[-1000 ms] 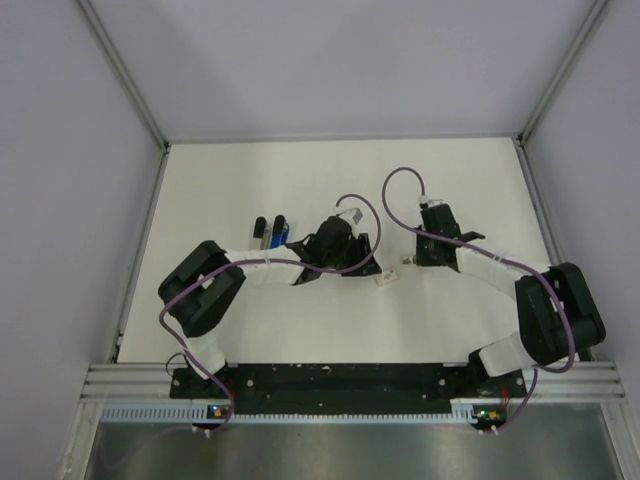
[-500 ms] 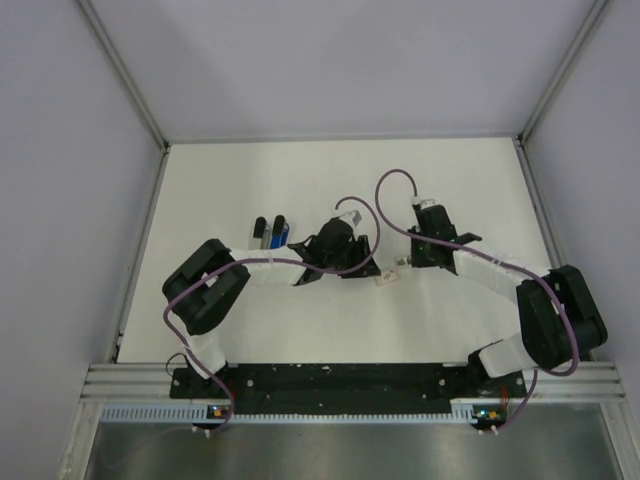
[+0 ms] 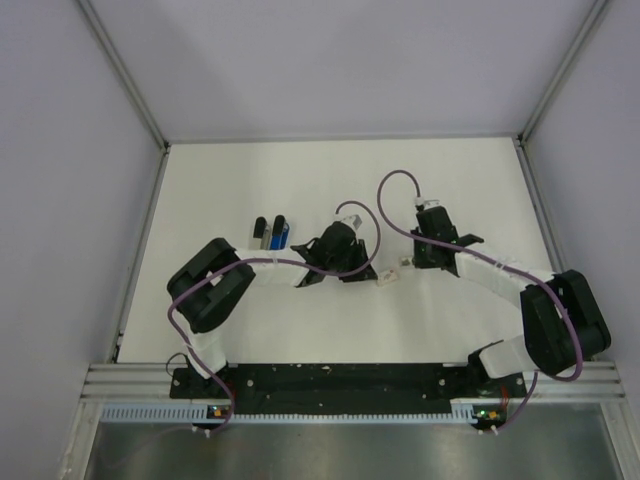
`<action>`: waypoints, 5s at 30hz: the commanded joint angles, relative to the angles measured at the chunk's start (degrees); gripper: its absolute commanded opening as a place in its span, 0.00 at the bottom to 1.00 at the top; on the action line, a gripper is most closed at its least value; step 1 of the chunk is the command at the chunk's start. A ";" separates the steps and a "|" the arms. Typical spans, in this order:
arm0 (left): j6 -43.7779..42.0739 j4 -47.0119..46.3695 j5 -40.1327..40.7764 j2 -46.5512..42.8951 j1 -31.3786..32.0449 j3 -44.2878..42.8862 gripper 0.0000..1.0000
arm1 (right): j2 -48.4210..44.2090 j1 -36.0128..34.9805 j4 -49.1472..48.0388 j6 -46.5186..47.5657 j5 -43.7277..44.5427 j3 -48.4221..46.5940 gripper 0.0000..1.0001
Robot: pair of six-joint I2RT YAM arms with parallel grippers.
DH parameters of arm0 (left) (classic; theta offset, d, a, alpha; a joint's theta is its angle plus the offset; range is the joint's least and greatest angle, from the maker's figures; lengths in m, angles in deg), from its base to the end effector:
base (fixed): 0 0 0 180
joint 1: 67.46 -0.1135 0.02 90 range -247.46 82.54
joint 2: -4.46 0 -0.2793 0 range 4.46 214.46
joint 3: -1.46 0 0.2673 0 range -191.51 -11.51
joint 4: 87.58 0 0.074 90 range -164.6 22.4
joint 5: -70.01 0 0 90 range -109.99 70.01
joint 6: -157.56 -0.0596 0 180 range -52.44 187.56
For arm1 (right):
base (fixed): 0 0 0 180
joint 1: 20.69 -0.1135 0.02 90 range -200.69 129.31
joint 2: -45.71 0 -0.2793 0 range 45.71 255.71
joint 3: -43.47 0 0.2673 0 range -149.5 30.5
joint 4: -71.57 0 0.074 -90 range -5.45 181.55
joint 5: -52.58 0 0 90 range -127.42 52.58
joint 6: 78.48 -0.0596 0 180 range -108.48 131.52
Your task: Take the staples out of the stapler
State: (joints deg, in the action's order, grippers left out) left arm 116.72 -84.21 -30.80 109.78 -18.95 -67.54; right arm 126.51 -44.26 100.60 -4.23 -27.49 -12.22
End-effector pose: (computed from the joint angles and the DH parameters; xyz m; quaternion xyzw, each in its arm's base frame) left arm 0.2640 -0.3154 0.1399 0.0349 0.9013 -0.3747 0.2144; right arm 0.2746 0.1086 0.1682 -0.0381 0.9475 0.0256 0.3165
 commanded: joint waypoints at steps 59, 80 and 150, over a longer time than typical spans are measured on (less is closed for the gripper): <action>-2.76 4.86 3.86 3.58 1.59 -5.05 0.00 | -0.38 -4.82 4.16 -10.62 5.53 1.50 0.00; -2.94 4.68 3.78 3.40 1.59 -4.70 0.00 | -0.99 -7.36 4.16 -12.02 5.10 2.82 0.00; -20.25 7.41 -6.33 0.77 -1.58 -0.22 0.00 | -15.05 -12.37 12.95 -21.52 8.35 11.96 0.00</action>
State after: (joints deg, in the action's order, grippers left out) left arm 98.74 -79.12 -38.47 112.05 -20.06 -69.24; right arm 113.44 -55.82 112.14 -23.84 -20.78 -0.79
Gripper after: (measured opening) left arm 0.013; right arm 0.005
